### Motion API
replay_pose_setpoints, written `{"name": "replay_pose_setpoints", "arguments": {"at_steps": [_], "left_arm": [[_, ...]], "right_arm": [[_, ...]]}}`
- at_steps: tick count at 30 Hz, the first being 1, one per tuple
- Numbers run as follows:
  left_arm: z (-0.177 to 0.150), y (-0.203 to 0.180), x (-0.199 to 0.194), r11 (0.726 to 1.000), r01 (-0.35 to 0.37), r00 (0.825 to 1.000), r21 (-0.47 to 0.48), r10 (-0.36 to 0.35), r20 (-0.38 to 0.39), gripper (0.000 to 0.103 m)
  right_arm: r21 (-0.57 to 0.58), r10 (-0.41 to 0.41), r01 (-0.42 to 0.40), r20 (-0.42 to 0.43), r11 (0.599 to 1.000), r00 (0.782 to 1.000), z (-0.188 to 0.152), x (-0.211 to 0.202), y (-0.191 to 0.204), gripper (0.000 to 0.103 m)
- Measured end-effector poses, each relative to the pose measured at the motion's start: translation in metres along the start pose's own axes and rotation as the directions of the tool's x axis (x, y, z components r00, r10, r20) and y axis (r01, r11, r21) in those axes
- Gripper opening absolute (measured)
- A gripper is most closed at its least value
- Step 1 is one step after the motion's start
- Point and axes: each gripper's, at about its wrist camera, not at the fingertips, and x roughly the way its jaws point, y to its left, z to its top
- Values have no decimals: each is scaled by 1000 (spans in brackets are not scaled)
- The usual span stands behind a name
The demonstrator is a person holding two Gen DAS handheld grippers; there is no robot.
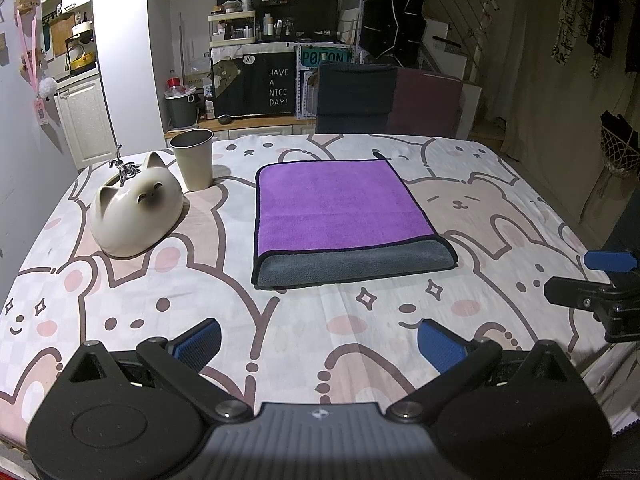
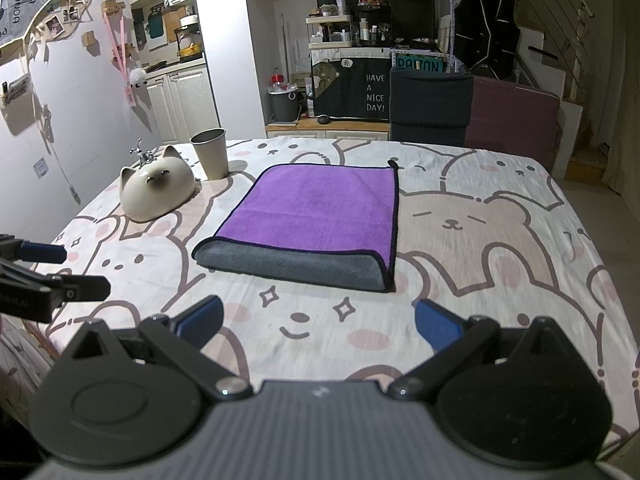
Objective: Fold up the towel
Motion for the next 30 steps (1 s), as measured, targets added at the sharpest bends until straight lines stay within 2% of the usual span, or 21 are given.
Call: {"name": "replay_pose_setpoints", "arguments": {"at_steps": [30], "left_arm": [[0,-2,3,1000,1,1000,1,-1,1,103]], "right_arm": [[-1,-1,1,-2,1000,1000,0,1,0,102]]}}
